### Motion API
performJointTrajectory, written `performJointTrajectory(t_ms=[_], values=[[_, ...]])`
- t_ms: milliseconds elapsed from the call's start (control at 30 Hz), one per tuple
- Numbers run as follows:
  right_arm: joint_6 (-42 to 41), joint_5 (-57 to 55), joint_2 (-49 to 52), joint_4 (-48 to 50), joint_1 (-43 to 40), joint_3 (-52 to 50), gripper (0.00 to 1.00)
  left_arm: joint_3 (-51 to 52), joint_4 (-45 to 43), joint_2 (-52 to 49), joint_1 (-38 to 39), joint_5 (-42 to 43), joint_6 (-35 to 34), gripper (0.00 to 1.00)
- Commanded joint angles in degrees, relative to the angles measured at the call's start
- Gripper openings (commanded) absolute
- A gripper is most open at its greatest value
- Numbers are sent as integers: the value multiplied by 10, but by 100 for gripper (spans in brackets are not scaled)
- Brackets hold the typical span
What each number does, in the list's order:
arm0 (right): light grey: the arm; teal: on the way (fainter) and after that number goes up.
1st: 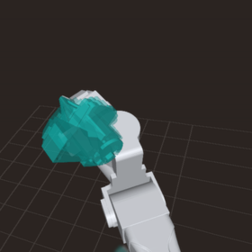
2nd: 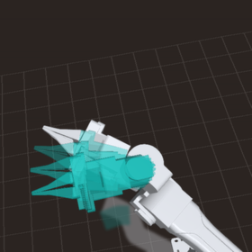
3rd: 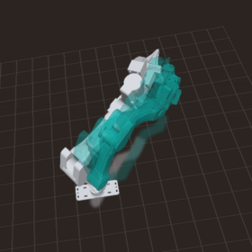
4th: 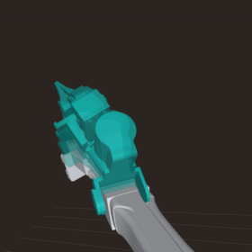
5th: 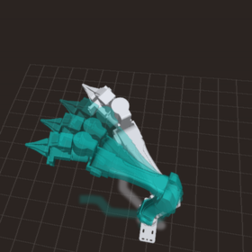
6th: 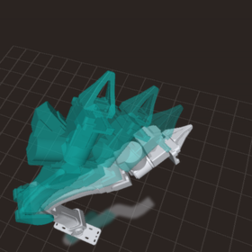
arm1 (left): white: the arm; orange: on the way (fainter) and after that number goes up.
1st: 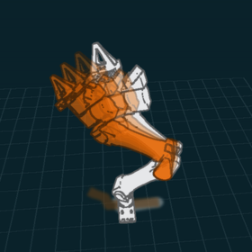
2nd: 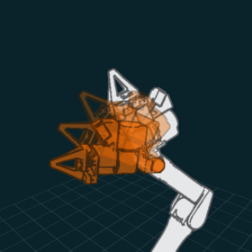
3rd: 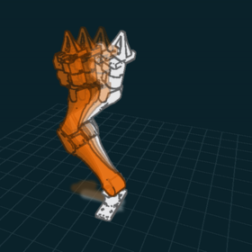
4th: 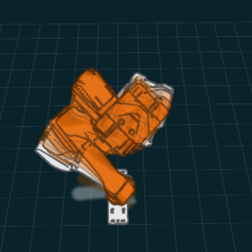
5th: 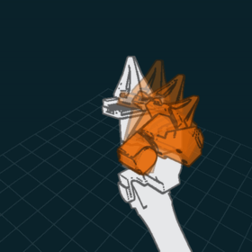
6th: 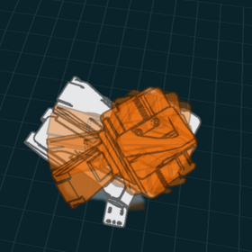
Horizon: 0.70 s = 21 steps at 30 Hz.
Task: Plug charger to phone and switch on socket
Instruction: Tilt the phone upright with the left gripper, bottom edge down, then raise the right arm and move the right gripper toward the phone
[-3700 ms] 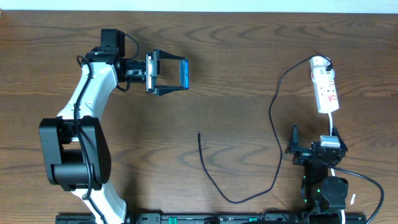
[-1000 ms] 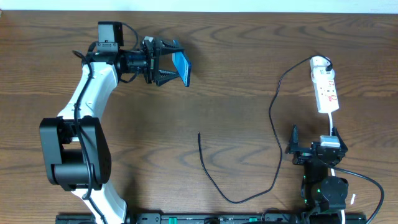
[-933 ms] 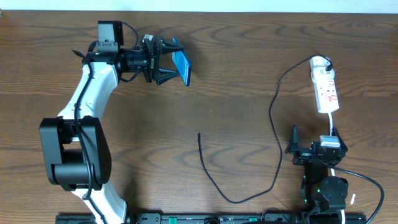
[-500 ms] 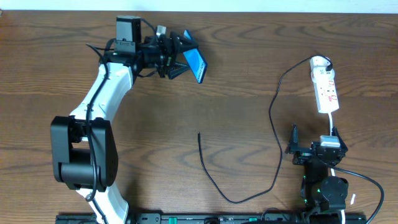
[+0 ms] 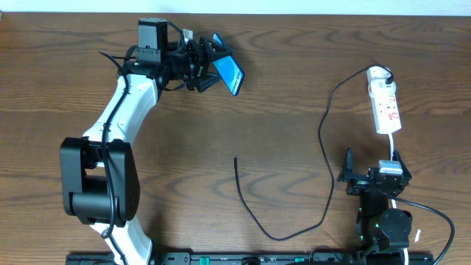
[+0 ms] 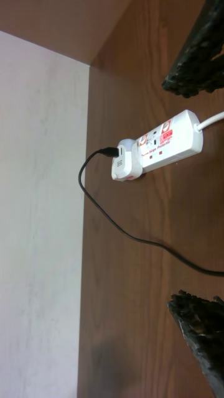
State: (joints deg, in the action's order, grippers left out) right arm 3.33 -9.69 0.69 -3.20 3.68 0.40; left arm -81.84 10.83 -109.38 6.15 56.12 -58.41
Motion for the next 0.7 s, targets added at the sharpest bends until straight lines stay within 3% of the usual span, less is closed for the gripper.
performJointTrajectory(t_ms=[0,567,667], values=[[-7,-2,-4,-2,4,-1,99,-18,-5,18,-1,-9,7,7],[-8,-2,-4,0,4,-1,99,-18,-9,18,-1,-18,-17,7],[-50,14,-4,22,4,-1,99,-18,-9,18,-1,-18,-17,7]])
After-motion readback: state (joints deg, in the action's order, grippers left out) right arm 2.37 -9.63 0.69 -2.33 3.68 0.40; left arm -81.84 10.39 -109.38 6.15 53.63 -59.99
